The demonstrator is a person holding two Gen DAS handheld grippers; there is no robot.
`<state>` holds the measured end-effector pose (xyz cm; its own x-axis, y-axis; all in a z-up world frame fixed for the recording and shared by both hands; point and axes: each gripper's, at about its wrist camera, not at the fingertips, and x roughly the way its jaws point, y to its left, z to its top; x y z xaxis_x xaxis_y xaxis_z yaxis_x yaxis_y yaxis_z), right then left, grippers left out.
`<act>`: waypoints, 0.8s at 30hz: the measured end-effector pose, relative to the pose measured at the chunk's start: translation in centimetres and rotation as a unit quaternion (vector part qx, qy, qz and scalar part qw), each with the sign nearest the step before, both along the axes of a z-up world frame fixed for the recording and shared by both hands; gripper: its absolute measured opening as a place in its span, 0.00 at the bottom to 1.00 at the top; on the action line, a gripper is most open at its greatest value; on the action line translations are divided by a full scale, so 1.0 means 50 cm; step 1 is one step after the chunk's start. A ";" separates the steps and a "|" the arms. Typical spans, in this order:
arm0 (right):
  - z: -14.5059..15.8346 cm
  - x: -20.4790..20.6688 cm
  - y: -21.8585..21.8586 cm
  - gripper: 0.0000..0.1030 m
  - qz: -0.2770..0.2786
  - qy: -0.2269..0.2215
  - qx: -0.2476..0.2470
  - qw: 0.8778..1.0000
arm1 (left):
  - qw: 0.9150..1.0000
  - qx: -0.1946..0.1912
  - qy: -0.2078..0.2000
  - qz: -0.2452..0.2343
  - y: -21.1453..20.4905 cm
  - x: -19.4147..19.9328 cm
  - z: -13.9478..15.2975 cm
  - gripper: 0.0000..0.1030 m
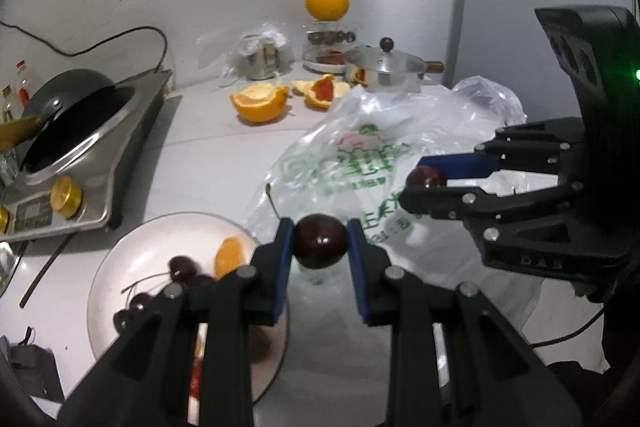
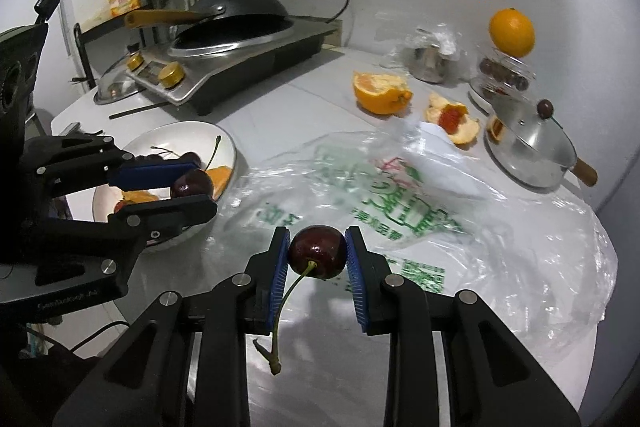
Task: Organize fruits
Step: 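Carry both cherries in the two tools over the white plate, then open the left tool to drop its cherry while the right tool holds its cherry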
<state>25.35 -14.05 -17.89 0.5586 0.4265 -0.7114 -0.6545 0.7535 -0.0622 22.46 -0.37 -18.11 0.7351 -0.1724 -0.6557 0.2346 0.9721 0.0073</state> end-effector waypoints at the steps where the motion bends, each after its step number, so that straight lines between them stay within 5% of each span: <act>1: 0.001 -0.002 0.007 0.29 0.002 -0.001 -0.001 1.000 | 1.000 -0.001 0.000 0.003 0.007 -0.003 -0.001 0.27; 24: 0.003 -0.029 0.133 0.29 0.032 -0.011 -0.029 0.999 | 0.998 -0.014 -0.010 0.064 0.169 -0.060 -0.015 0.27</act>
